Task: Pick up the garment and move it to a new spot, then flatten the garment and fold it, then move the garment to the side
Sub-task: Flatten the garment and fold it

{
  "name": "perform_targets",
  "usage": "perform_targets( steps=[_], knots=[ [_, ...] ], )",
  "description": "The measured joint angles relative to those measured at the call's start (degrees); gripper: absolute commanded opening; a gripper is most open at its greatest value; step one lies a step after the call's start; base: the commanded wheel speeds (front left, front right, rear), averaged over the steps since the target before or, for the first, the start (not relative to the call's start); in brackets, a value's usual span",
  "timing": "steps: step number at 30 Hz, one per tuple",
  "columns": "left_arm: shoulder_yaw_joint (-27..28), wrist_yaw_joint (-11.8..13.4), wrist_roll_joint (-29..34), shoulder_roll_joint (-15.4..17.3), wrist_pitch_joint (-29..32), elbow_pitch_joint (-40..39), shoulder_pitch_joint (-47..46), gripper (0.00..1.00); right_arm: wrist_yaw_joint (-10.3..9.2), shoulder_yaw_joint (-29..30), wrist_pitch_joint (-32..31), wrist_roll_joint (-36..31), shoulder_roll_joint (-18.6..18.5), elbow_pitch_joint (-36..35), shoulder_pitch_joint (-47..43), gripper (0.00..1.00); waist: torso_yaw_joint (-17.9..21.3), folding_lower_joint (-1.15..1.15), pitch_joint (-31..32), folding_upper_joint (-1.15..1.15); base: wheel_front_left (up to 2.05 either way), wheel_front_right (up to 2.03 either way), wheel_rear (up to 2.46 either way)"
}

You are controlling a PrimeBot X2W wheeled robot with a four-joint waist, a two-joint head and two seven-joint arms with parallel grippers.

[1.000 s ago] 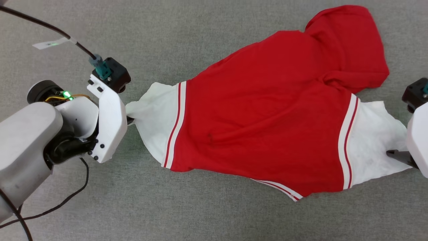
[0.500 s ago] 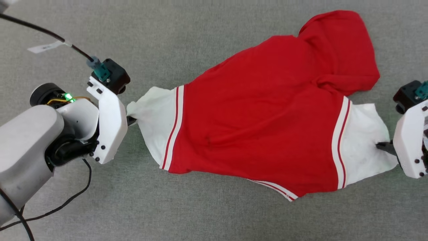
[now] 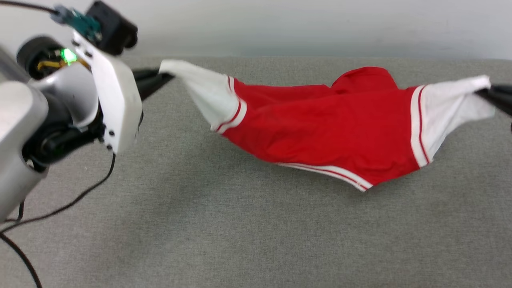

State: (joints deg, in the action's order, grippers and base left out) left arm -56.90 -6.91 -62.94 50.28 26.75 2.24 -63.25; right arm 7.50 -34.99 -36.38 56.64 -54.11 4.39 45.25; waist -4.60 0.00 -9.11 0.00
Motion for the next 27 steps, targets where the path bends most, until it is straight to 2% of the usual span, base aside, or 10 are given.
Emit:
perform_targets(
  steps=[6, 12, 21, 27],
  knots=[
    [3.38, -0.16, 0.90, -3.05, -3.41, -0.38, -6.72, 0.00, 0.00, 2.87, 2.83, -1.16, -0.16, -1.12, 6.35, 0.00, 0.30, 0.00, 0.69, 0.00, 0.00, 0.00, 0.00],
    [5.39, -0.26, 3.48, -7.24, -5.81, 5.25, -14.59, 0.00, 0.01, 3.87, 4.76, -5.24, 1.31, 2.18, 15.83, 0.00, 0.14, 0.00, -1.97, 0.00, 0.00, 0.00, 0.00],
    [6.44, -0.43, 9.20, -14.80, -9.81, 16.51, -28.41, 0.00, 0.01, 0.30, 7.56, -14.85, 6.89, 12.35, 35.90, 0.00, 0.11, 0.00, -9.39, 0.00, 0.00, 0.00, 0.00],
    [9.03, -0.41, 11.63, -17.94, -13.43, 23.40, -37.83, 0.00, 0.01, -2.19, 10.96, -19.17, 11.65, 19.74, 48.80, 0.00, 0.48, 0.01, -14.90, 0.00, 0.00, 0.00, 0.00]
  ],
)
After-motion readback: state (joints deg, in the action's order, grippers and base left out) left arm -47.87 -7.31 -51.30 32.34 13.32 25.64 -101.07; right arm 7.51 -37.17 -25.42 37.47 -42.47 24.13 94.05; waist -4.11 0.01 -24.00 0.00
